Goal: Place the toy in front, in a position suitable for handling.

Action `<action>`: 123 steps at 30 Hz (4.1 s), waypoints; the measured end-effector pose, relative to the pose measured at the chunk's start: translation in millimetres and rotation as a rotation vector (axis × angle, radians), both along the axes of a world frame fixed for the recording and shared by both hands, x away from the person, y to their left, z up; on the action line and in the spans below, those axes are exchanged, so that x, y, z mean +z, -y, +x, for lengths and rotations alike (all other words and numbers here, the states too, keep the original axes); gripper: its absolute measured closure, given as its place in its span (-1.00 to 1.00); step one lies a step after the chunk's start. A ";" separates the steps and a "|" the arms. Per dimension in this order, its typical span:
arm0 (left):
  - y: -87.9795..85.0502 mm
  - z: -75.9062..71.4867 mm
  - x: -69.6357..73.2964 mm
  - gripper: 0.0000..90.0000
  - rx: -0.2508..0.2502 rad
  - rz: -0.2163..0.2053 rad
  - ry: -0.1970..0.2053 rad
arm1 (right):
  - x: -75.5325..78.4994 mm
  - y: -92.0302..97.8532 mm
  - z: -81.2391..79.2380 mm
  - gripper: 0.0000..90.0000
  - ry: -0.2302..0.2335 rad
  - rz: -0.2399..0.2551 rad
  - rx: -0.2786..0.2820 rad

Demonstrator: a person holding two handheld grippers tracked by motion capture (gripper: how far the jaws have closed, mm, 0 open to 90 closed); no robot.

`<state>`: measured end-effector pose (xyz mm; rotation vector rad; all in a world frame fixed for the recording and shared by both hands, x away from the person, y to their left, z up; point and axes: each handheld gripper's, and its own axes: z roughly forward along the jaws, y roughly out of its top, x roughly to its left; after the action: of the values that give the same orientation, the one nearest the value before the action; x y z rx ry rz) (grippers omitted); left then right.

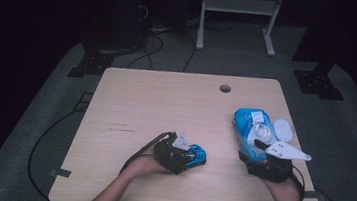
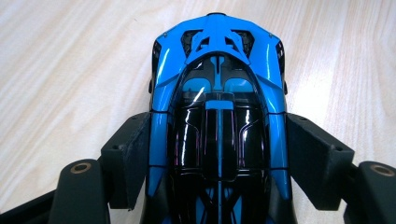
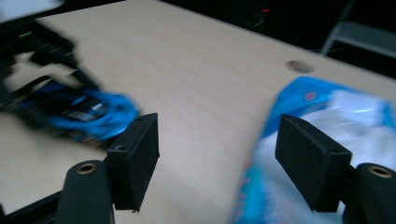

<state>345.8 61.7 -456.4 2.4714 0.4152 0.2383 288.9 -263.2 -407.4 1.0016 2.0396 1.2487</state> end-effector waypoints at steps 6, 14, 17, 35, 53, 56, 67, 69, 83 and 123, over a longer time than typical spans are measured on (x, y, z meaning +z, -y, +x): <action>3.2 2.0 -1.1 -0.38 -0.006 0.006 -0.009 | 1.6 25.1 32.4 -0.35 -0.001 0.000 -0.173; 3.4 3.8 0.0 -0.50 -0.009 -0.025 -0.011 | -16.4 29.1 51.9 0.08 -0.091 -0.047 -0.230; -3.1 0.2 9.4 -0.60 0.011 -0.073 0.019 | -16.2 30.7 52.5 0.34 -0.092 -0.046 -0.234; -59.5 -32.6 4.2 -0.77 0.064 -0.094 0.107 | 20.0 38.1 31.1 0.91 -0.029 0.119 -0.145; -60.0 -30.3 -5.6 -0.64 0.044 -0.091 0.072 | 4.1 -79.8 5.5 0.90 -0.283 -0.060 0.407; -60.7 -28.4 -7.0 -0.64 0.045 -0.096 0.055 | -8.1 -98.2 20.3 0.88 -0.357 -0.092 0.462; -59.9 -26.7 -8.0 -0.49 0.038 -0.103 0.056 | -27.2 -123.8 42.9 0.45 -0.322 -0.148 0.425; -59.4 -26.5 -8.3 -0.49 0.038 -0.105 0.058 | -30.5 -125.4 44.8 0.42 -0.309 -0.144 0.415; -52.4 -21.8 -12.7 -0.47 0.024 -0.088 0.046 | -48.4 -111.9 44.3 0.78 -0.324 -0.081 0.364; -61.0 -26.5 -11.4 -0.69 0.075 -0.075 0.059 | -46.2 -126.3 39.4 0.15 -0.214 -0.160 0.399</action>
<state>319.3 122.6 -467.8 2.3718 0.4833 0.3196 328.3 -136.9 -453.6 0.6991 2.5543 1.1813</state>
